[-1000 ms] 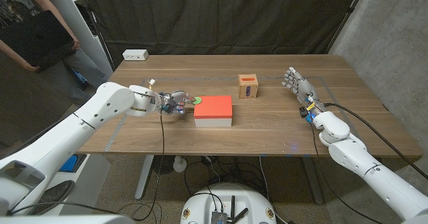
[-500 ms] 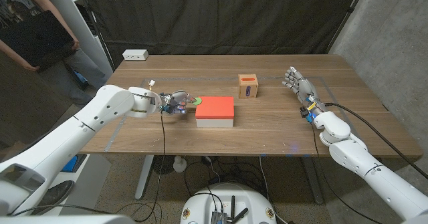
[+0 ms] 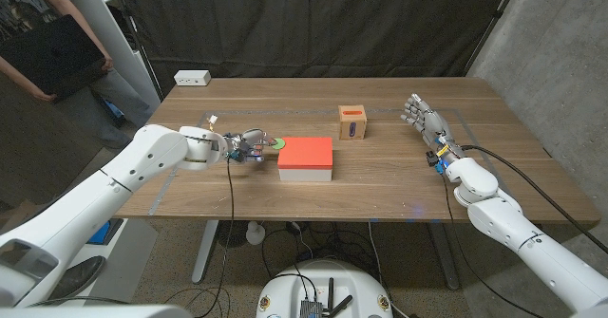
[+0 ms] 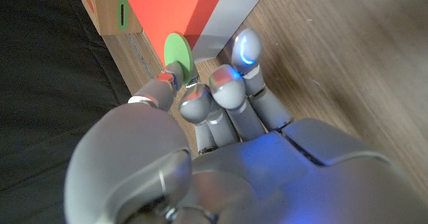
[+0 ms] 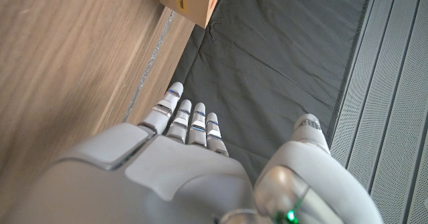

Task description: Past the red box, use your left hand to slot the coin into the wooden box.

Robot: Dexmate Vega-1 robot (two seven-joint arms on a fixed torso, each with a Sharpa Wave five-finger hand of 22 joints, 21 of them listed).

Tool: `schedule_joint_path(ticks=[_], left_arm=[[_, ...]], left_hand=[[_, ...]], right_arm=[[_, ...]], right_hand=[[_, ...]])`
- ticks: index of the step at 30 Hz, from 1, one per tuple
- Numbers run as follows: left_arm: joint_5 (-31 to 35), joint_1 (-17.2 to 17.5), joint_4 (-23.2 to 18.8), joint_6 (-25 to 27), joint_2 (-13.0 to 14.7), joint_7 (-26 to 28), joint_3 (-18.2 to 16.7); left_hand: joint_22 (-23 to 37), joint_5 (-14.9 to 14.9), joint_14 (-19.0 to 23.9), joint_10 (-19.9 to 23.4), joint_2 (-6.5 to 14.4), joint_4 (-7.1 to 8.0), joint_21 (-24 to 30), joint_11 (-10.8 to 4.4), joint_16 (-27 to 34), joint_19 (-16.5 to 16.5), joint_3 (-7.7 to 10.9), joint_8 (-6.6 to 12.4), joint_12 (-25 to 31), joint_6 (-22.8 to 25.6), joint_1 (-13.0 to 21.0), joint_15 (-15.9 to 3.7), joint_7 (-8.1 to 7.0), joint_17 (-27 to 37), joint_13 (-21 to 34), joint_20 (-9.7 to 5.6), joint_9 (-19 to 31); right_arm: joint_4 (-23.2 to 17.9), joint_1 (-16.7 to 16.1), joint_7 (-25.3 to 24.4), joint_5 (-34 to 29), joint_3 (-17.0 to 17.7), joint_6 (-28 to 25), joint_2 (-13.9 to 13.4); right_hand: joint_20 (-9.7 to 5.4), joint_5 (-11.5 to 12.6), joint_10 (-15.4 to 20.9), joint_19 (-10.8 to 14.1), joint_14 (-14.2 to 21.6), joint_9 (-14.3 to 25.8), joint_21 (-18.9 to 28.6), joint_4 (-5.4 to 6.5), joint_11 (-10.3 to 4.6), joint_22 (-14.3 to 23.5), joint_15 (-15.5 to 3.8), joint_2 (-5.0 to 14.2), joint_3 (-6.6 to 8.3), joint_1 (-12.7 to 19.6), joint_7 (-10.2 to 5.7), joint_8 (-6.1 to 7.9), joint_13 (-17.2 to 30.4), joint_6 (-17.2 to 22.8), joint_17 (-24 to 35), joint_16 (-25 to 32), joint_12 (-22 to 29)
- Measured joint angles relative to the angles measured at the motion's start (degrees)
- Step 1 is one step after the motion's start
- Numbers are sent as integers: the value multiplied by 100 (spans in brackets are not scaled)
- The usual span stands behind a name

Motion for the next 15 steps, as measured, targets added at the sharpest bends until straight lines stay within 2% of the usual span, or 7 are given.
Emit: schedule_joint_path(ticks=[15], left_arm=[[64,353,-135,-578,120,-67,-213]], left_hand=[[-104,-3,0,-9,-1,-1,176,-9,-55,-93,46,31,-55,0,1,0,0,-22,37,30,-58]], right_arm=[[-231,-130,-205,-103,24,-97,-53]], right_hand=[[0,0,0,0,0,0,0,0,0,-1,0,0,0,0,0,0,0,0,1,0,0]])
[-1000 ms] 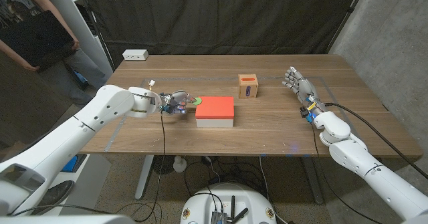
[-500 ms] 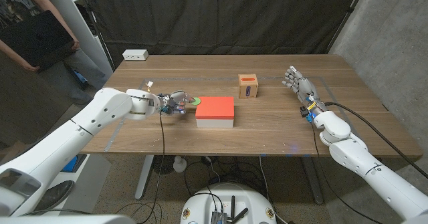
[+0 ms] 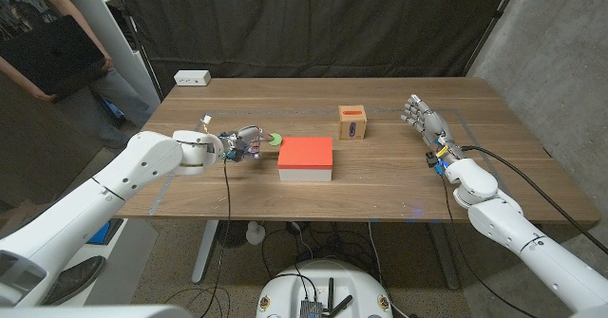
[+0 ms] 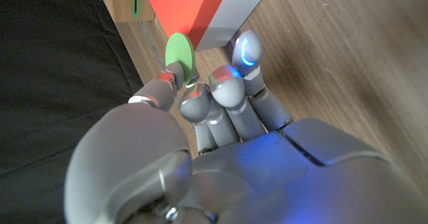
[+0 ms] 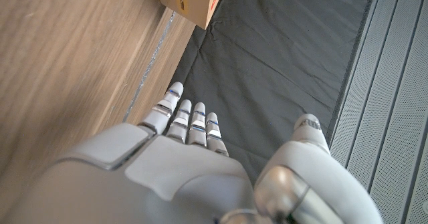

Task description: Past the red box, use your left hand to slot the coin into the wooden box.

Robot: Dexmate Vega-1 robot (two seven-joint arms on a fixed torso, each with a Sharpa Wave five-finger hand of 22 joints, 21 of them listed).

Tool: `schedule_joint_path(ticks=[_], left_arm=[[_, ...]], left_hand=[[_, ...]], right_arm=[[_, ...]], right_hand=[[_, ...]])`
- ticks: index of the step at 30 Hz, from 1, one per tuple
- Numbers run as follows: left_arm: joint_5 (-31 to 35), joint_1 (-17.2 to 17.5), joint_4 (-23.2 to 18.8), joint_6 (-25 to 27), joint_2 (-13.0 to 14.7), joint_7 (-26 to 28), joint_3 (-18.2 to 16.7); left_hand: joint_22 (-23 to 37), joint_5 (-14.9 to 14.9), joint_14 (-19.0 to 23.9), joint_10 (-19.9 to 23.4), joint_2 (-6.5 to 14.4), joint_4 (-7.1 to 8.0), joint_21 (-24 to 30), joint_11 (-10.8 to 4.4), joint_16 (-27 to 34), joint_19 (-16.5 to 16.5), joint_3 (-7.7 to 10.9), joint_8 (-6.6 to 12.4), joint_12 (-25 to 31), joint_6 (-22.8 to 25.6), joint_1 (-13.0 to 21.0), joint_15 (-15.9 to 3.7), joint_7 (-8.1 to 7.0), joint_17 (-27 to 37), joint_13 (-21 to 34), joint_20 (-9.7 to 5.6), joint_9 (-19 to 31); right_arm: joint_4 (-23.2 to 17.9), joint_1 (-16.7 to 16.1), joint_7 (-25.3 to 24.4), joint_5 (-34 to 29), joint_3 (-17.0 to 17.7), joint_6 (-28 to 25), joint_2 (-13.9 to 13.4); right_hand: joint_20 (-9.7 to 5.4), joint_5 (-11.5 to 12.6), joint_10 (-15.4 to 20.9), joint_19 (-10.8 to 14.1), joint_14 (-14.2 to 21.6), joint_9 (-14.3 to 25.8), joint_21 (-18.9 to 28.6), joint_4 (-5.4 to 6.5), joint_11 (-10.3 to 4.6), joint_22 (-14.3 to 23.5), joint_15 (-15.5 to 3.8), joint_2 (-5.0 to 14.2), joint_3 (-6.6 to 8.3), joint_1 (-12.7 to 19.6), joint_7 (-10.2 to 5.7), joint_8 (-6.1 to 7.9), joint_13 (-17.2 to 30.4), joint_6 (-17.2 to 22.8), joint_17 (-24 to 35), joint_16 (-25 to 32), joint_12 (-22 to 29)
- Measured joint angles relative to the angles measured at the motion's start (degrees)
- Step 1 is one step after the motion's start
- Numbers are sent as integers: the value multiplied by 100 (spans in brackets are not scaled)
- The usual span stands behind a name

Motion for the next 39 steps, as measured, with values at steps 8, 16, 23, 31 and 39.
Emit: schedule_joint_path(ticks=[8,16,23,31,39], left_arm=[[56,174,-83,-301,82,-113,-98],[195,340,-224,-627,150,-140,-206],[372,433,-353,-838,192,-100,-242],[658,462,-474,-1019,206,6,-229],[1103,500,-578,-1298,162,112,-175]], left_hand=[[-51,-4,0,-21,0,-24,76,21,-35,-62,24,33,0,0,0,0,0,-35,65,20,-23],[-41,-22,0,-20,-1,-25,121,22,-100,-62,24,54,0,0,1,0,0,-128,80,20,-22],[-81,-27,0,-17,-9,-15,121,24,-78,-71,33,57,-19,0,9,0,0,-133,108,12,-23],[-107,-47,0,-20,-69,-32,121,21,-103,-101,65,56,-41,0,69,0,0,-260,107,42,-74],[-91,-25,0,-42,-54,-32,161,44,-65,-101,64,53,-41,-1,130,0,2,-281,126,42,-69]], right_arm=[[-154,-91,-112,-57,27,-55,-33],[-324,-202,-222,-96,74,-102,-75],[-474,-299,-315,-124,127,-147,-119],[-639,-437,-427,-151,205,-183,-167],[-789,-594,-507,-166,298,-189,-192]], right_hand=[[0,0,0,0,0,0,0,0,0,0,0,0,0,0,0,0,0,0,1,0,0],[0,0,0,0,0,0,0,0,0,-1,0,0,0,0,0,0,0,0,1,0,0],[0,0,0,0,0,0,0,0,0,-1,0,0,0,0,0,0,0,0,1,0,0],[0,0,0,0,0,0,0,0,0,-1,0,0,0,0,0,0,0,0,1,0,0],[0,0,0,0,0,0,0,0,0,-1,0,0,0,0,0,0,0,0,-27,0,0]])
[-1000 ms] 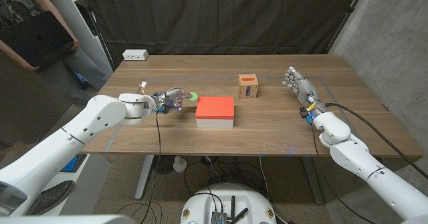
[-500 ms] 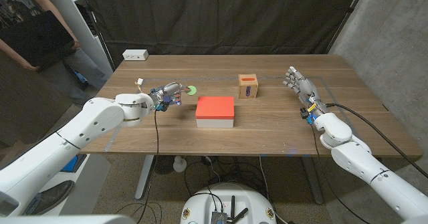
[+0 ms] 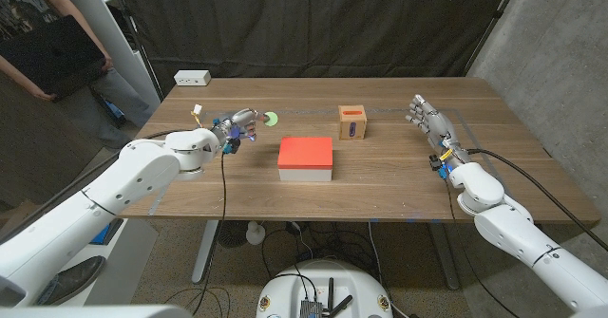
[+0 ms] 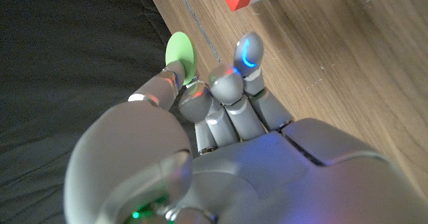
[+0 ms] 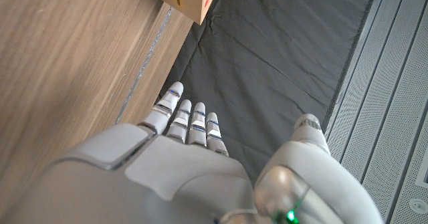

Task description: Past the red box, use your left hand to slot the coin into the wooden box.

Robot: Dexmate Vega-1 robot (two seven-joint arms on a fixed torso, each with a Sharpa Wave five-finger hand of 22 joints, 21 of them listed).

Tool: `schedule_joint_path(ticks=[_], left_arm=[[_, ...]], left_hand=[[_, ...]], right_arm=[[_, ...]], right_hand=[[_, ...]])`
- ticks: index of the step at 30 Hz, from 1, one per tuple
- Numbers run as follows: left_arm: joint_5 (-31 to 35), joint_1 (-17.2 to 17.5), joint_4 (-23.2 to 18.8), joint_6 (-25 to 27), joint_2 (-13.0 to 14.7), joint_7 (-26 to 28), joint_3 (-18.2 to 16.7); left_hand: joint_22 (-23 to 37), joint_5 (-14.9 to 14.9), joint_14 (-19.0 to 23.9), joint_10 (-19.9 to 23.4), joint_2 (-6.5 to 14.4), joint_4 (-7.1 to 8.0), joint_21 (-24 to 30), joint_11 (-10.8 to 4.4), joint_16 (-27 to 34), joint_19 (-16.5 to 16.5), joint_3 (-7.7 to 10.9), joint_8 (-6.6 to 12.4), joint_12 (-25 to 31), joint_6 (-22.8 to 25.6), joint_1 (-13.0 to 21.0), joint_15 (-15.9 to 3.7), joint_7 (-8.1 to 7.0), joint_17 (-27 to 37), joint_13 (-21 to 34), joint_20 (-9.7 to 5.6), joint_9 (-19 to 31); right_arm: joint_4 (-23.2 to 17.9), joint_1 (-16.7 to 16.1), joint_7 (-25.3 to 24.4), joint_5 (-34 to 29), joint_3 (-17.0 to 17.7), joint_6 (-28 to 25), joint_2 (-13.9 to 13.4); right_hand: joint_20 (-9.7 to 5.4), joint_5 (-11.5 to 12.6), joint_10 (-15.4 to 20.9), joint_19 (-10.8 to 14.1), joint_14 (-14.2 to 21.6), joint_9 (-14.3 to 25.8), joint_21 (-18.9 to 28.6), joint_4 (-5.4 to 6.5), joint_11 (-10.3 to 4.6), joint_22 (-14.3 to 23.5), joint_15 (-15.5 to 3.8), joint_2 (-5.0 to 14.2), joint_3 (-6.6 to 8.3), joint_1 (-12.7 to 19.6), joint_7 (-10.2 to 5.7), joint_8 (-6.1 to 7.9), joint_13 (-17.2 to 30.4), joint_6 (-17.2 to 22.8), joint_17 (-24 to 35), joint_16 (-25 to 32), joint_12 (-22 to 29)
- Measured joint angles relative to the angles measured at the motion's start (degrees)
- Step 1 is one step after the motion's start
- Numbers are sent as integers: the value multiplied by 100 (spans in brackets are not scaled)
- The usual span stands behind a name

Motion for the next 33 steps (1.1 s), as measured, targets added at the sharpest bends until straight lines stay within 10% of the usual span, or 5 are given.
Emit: schedule_joint_path(ticks=[33], left_arm=[[1889,-706,-219,116,-544,323,755]], left_hand=[[45,7,0,23,-46,16,26,19,77,1,-20,-20,0,-1,179,0,40,-50,44,0,-19]], right_arm=[[-81,-267,-60,59,224,154,43]], right_hand=[[32,0,21,32,31,0,0,0,-21,0,-31,0,0,0,0,0,0,0,1,0,0]])
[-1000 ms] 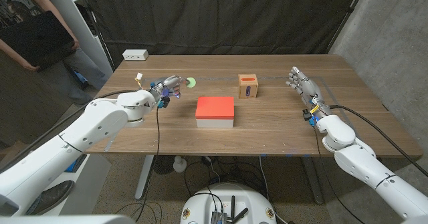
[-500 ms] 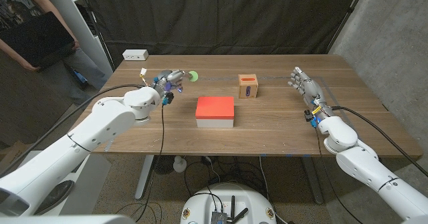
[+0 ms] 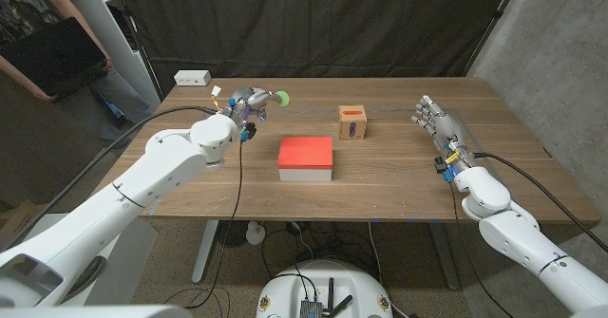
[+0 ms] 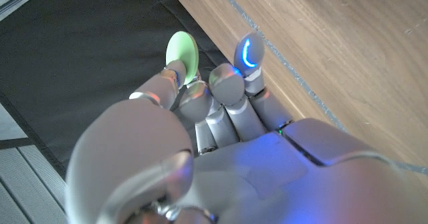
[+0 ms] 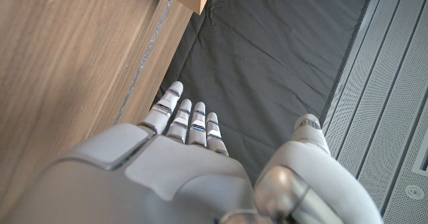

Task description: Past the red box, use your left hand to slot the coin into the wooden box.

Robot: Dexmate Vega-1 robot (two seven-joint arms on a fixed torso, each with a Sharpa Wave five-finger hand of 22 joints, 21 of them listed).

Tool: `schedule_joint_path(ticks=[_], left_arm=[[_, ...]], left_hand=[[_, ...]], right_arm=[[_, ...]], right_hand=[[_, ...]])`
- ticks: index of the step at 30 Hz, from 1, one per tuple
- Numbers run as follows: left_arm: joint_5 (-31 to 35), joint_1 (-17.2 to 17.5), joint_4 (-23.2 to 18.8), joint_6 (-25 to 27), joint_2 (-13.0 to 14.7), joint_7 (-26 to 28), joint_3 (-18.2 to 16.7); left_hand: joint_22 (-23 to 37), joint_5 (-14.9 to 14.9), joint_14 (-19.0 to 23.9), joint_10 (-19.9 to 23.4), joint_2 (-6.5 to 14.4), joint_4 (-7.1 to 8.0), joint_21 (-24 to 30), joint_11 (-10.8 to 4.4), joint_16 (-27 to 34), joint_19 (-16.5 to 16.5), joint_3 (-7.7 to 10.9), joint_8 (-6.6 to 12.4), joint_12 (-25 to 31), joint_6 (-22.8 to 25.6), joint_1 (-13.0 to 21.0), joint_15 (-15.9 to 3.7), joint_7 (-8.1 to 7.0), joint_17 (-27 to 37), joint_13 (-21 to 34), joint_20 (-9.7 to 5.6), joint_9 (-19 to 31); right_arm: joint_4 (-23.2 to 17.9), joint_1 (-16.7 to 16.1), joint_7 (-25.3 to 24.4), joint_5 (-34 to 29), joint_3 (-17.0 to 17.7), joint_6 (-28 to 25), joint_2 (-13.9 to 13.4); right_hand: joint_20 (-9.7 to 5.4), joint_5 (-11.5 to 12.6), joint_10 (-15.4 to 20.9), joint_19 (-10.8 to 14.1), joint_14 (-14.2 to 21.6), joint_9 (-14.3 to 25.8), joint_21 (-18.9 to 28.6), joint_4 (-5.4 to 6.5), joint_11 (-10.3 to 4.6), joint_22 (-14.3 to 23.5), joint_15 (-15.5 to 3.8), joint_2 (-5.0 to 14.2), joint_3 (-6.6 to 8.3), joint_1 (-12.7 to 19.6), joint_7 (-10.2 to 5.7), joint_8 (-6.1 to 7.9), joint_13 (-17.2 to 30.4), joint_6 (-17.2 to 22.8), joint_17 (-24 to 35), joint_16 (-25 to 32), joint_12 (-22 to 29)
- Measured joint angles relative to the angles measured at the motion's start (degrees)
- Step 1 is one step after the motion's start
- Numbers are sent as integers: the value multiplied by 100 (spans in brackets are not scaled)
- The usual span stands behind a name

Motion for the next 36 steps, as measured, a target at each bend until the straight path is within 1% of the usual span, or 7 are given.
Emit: schedule_joint_path(ticks=[3,4,7,18,23,29,36], left_arm=[[105,-38,6,-4,-34,0,51],[333,-100,44,-53,-83,-4,131],[527,-172,93,-116,-146,-25,229],[1444,-403,432,-635,-394,-311,545],[1781,-523,558,-754,-496,-416,670],[2327,-701,662,-754,-611,-487,863],[2939,-897,737,-603,-749,-552,1078]], left_hand=[[44,1,0,2,0,0,0,1,0,0,0,0,23,0,0,0,0,5,18,0,0],[58,1,0,4,0,0,0,3,0,0,0,0,23,0,0,0,0,1,30,0,0],[80,1,0,8,0,0,0,8,0,0,0,0,23,0,0,0,0,-8,38,0,1],[160,2,0,-2,-46,0,15,37,29,0,0,-7,46,16,75,0,17,-35,98,0,-17],[237,1,14,0,-45,9,15,39,78,0,-10,-9,46,20,75,14,20,-15,55,0,-41],[273,-3,21,-5,-45,9,14,60,91,0,-10,-34,46,21,75,21,21,-8,98,0,-39],[296,-7,21,-22,-77,9,14,79,90,0,-10,-54,46,43,108,21,43,-8,123,0,-39]], right_arm=[[15,-20,11,17,18,22,6],[17,-25,13,22,22,27,7],[21,-41,21,33,37,39,8],[25,-127,41,74,108,75,1],[23,-160,48,85,131,95,0],[18,-196,58,97,158,116,-4],[13,-231,62,103,184,124,-12]], right_hand=[[0,0,0,0,0,0,0,0,0,0,0,0,0,0,0,0,0,0,0,0,0],[0,0,0,0,0,0,0,0,0,0,0,0,0,0,0,0,0,0,0,0,0],[0,0,0,0,0,0,0,0,0,0,0,0,0,0,0,0,0,0,0,0,0],[0,0,0,0,0,0,0,0,0,0,0,0,0,0,0,0,0,0,1,0,0],[0,0,-1,0,0,0,0,0,0,0,0,0,0,0,0,0,0,0,1,0,0],[0,0,-1,0,0,0,0,0,1,0,0,0,0,0,0,0,0,0,1,0,0],[-1,0,-1,-1,0,0,0,0,1,0,0,0,0,0,0,0,0,0,-29,0,0]])
